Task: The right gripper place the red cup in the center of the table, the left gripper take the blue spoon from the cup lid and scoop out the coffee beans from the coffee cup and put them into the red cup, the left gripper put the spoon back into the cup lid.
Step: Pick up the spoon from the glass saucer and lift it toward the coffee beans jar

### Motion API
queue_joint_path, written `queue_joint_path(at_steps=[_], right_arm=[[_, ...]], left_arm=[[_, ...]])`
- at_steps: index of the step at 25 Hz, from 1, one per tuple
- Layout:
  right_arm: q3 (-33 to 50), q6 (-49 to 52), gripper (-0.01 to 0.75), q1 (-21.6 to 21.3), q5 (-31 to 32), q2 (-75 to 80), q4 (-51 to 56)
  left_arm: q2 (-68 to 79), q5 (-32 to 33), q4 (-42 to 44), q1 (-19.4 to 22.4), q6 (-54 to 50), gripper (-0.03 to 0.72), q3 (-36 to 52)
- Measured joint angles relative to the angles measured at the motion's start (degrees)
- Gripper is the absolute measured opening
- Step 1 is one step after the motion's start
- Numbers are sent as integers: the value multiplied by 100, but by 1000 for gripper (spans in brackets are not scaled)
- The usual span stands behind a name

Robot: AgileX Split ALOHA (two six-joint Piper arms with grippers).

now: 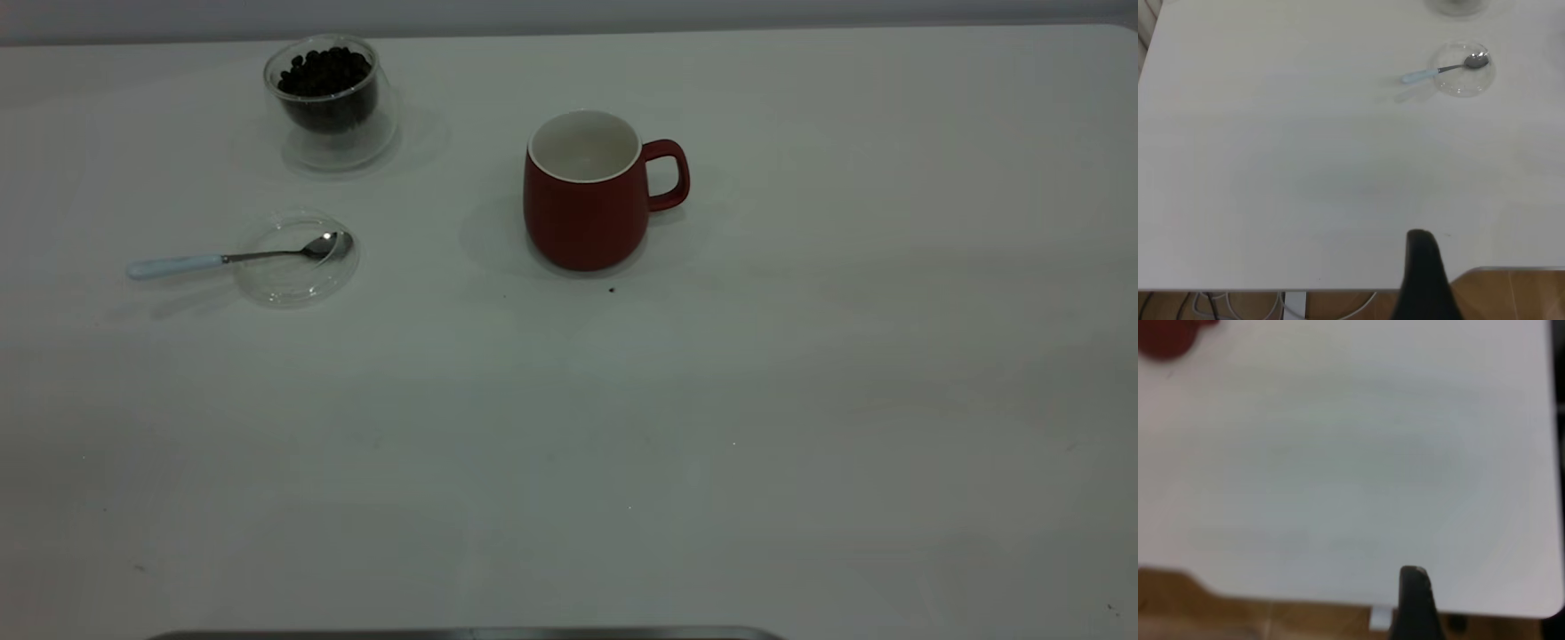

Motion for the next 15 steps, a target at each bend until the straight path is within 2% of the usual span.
queue_joint_path(at_steps=[3,9,15], right_arm=[[0,-264,590,-420,-7,-415,33],[274,-790,590,-825,-428,-935,431],[624,-879,590,-959,-743,-1209,638]], left_arm=[[0,0,0,0,0,586,0],[0,0,0,0,0,586,0],[0,0,0,0,0,586,0]])
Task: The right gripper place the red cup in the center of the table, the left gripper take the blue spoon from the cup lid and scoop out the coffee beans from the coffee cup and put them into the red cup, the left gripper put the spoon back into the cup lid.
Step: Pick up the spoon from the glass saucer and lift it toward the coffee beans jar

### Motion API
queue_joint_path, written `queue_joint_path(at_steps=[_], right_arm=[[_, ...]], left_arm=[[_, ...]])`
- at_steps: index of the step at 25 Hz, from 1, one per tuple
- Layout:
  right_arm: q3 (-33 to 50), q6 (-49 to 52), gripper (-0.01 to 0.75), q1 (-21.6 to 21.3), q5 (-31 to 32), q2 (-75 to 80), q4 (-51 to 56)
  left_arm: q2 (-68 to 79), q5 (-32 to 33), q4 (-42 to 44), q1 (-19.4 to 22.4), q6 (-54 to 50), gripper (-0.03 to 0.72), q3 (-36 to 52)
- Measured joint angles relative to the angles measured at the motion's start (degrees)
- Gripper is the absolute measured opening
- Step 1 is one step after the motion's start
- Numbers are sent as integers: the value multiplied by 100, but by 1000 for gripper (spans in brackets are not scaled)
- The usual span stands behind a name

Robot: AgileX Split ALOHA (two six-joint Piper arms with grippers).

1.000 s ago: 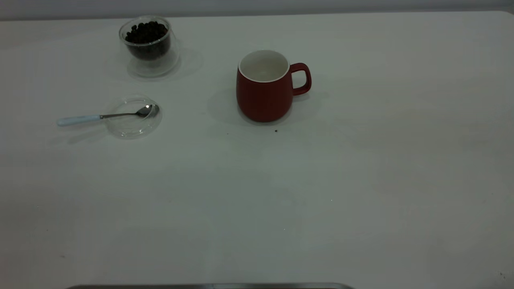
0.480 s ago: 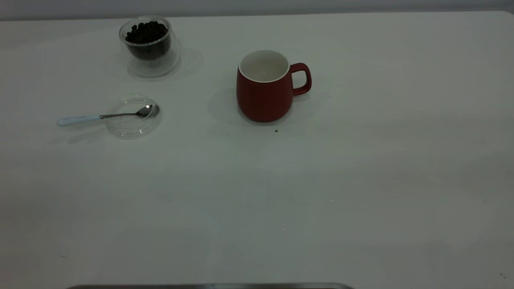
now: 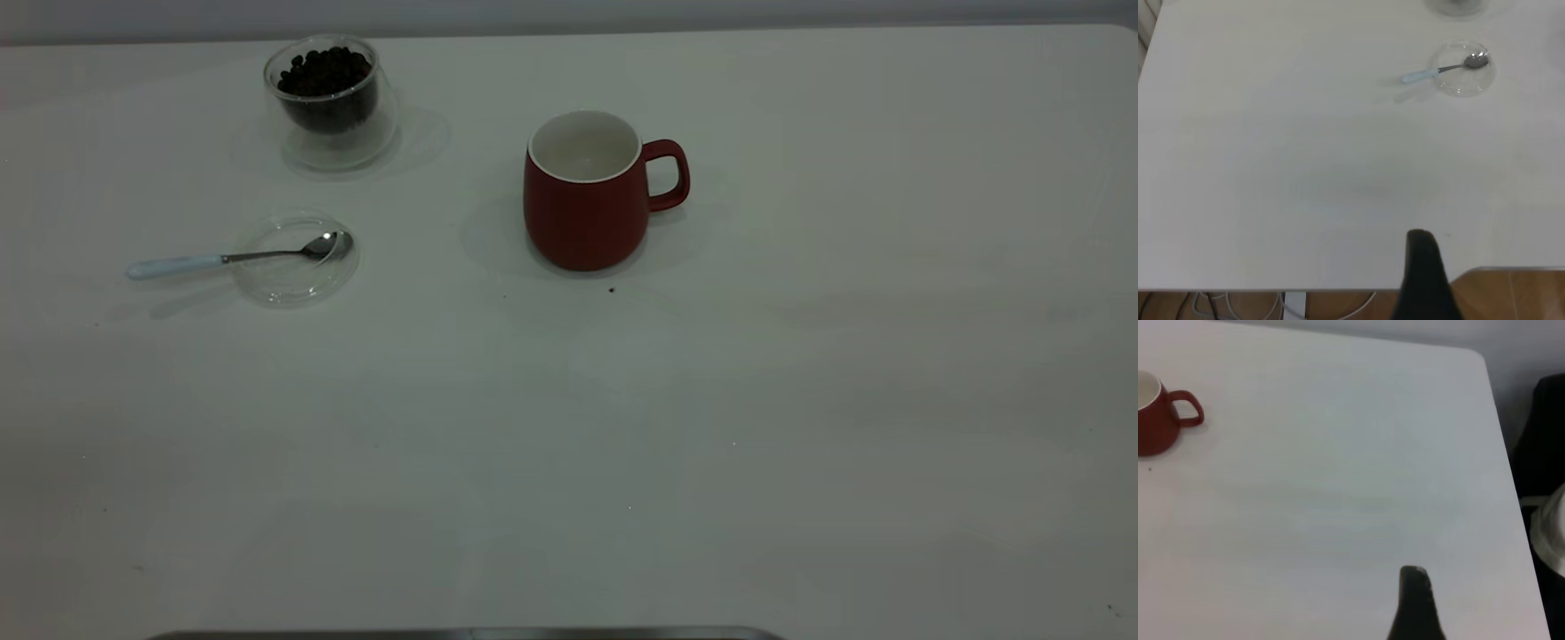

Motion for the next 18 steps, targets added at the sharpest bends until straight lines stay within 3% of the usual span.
queue_joint_path(at_steps=[18], right_arm=[[134,29,590,-11,284,-174,-53]], left_arm=[[0,0,0,0,40,586,0]])
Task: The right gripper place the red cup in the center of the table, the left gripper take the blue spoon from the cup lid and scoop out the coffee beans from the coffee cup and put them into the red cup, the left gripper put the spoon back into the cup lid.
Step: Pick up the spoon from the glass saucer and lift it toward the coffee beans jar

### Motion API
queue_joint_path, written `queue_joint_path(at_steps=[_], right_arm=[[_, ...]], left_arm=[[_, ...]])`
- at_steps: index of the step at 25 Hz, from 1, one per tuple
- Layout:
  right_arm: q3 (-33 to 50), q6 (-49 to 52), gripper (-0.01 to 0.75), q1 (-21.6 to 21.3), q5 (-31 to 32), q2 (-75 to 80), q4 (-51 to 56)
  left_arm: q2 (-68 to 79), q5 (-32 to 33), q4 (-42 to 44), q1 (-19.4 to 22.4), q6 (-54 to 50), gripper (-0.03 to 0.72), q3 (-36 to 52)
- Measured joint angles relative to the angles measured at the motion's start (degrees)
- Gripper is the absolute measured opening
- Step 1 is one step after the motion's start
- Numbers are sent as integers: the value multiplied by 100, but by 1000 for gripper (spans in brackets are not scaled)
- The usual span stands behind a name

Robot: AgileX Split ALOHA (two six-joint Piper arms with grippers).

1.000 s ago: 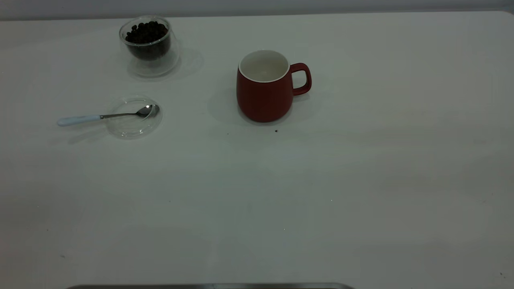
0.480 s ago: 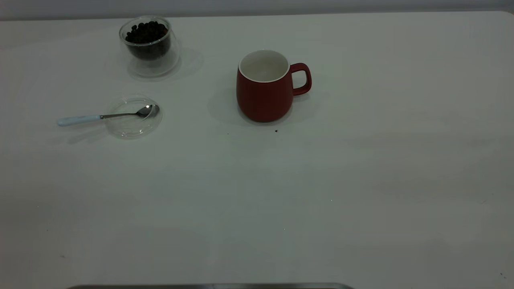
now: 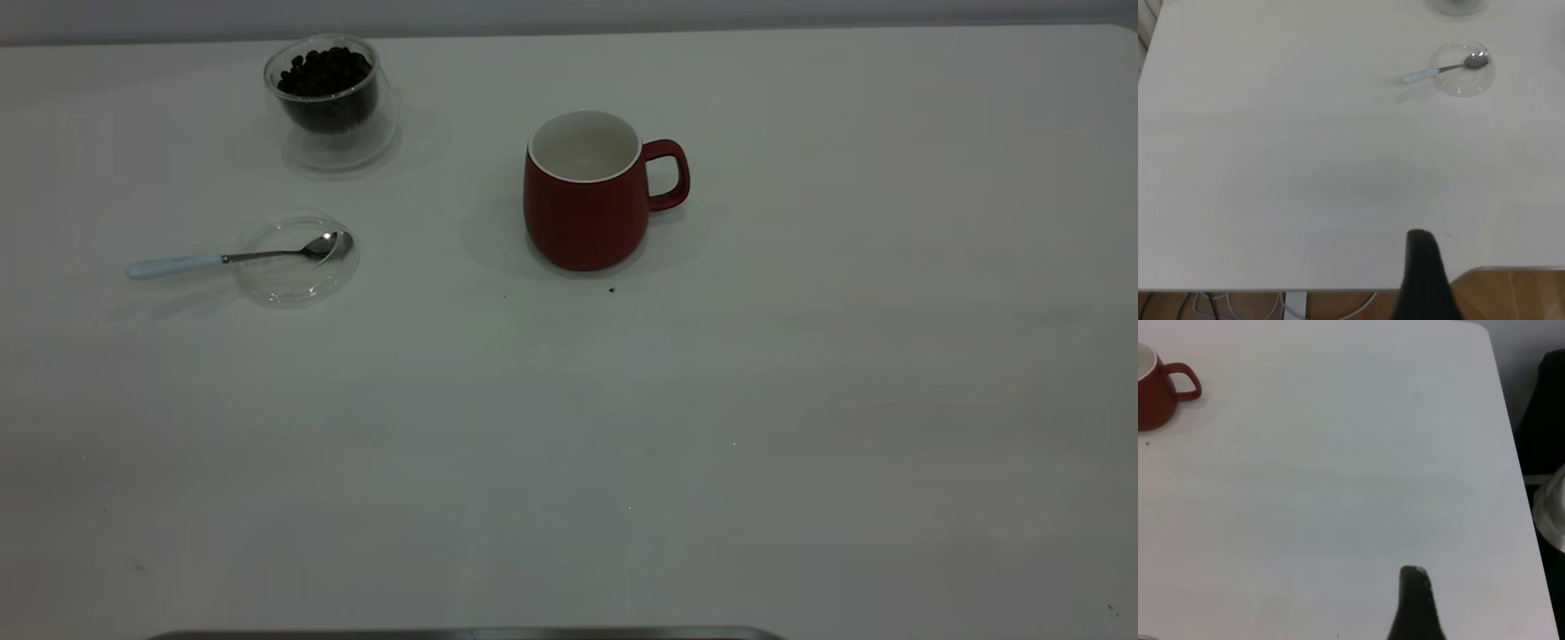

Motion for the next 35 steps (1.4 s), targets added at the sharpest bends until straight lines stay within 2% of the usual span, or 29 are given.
queue_joint_path(at_steps=[30,35], right_arm=[[0,-6,590,0,4,0,0],[0,-6,590,0,4,0,0]], left_arm=[[0,0,-18,-35,-40,586,0],[574,-251,-299,-80,-513,586,-292]])
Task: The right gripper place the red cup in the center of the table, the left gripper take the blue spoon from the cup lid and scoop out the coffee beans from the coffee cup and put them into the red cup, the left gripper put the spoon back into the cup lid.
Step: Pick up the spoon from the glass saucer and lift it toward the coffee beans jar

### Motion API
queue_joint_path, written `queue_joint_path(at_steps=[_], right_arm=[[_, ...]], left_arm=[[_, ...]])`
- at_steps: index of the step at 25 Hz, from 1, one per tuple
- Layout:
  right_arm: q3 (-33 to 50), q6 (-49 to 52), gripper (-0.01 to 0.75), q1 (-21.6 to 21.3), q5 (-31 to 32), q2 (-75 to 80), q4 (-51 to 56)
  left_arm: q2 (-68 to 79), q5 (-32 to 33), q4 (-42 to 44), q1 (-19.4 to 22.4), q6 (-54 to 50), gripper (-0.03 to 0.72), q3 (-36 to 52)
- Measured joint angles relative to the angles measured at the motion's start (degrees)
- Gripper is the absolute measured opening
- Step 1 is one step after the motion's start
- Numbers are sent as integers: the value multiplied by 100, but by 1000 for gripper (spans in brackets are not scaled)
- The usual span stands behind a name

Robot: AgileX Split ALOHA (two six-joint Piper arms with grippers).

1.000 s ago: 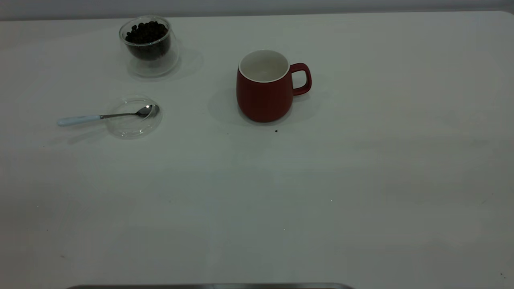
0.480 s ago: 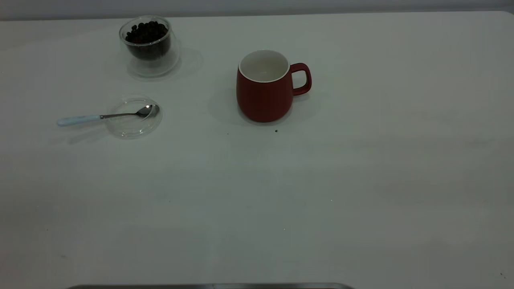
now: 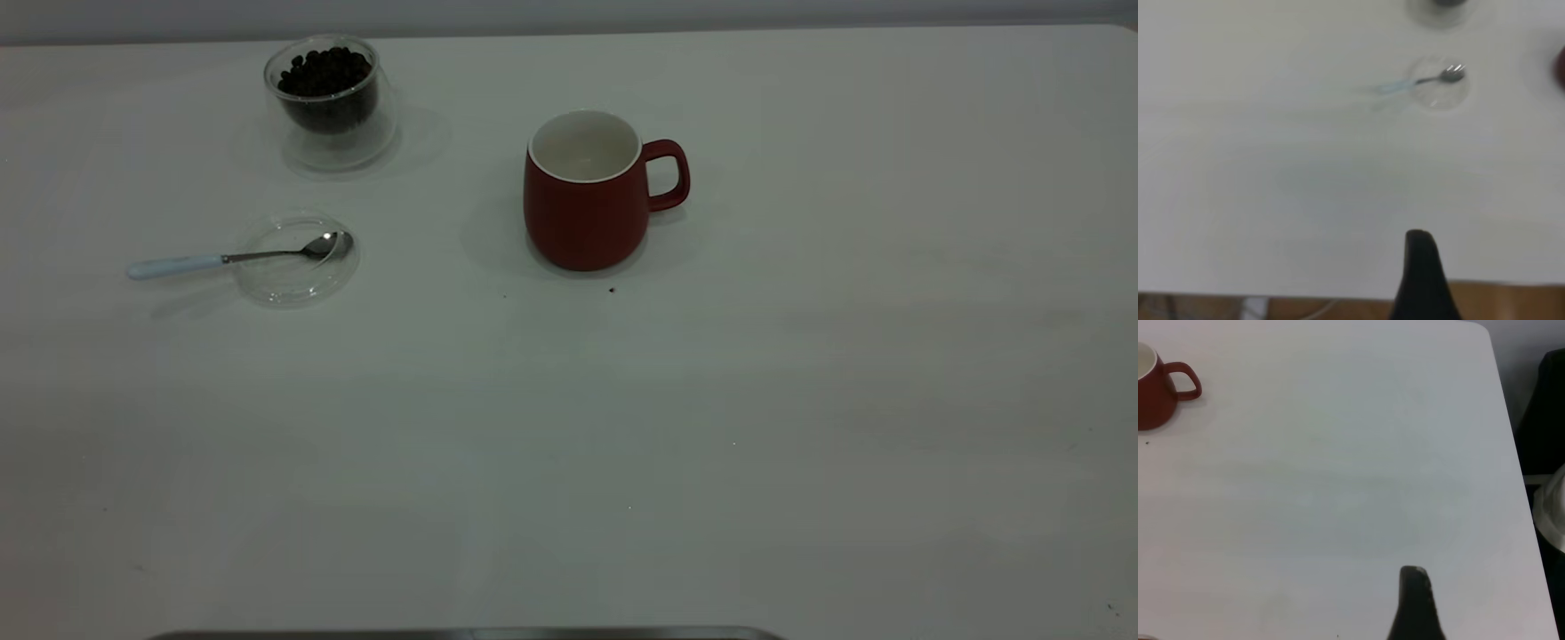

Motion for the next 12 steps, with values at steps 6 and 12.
queue_joint_path(at_steps=[6,12], right_arm=[[0,0,590,0,0,0,0],[0,-6,590,0,0,0,0]], left_arm=[[1975,-845,-1080,0,384,586,-623],[4009,-1827,-1800,0,766,586,-1042]])
